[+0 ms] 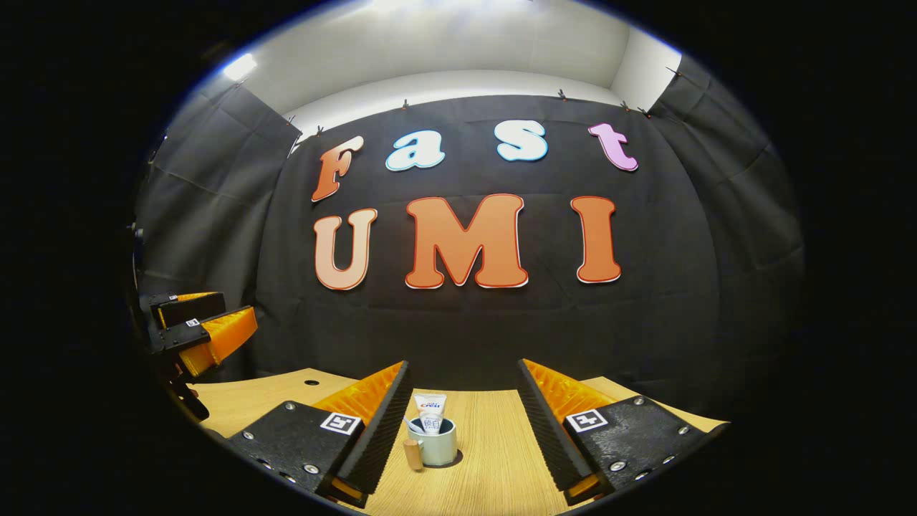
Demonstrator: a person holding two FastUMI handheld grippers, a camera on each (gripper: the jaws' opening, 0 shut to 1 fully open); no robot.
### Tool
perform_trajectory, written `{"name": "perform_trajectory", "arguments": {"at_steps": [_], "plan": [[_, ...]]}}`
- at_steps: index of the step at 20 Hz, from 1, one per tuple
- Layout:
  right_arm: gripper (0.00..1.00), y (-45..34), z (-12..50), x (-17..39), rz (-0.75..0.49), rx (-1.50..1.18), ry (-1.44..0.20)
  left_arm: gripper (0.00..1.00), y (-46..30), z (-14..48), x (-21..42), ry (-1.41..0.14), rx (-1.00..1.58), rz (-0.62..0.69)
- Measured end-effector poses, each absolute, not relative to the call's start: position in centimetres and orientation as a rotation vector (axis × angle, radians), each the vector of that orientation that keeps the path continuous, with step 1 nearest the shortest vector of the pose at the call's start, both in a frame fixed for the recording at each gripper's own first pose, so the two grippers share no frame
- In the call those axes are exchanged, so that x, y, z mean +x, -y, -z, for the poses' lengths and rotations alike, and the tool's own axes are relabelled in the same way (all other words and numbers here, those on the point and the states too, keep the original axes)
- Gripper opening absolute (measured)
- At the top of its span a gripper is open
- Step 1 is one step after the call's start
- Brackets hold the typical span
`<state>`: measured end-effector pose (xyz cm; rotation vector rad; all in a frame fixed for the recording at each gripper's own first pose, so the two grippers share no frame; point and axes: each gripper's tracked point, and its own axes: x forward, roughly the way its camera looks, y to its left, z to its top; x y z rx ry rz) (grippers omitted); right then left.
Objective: Put the toothbrush and toothpaste on the desktop into the cup, then pick up the cup and place it on the coaster on the desktop.
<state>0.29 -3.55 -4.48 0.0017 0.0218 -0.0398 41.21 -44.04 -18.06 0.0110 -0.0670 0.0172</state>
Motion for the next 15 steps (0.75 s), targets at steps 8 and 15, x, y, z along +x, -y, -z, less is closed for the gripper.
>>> {"name": "perform_trajectory", "arguments": {"at_steps": [8,15], "plan": [[0.93,1.9,3.7,0.7,0.002,-0.055,0.026,0.93,43.7,17.6,40.8,0.104,-0.001,-0.072],[0.89,1.3,4.2,1.2,-0.013,-0.05,0.018,0.95,41.4,18.3,41.1,0.115,-0.023,-0.128]]}}
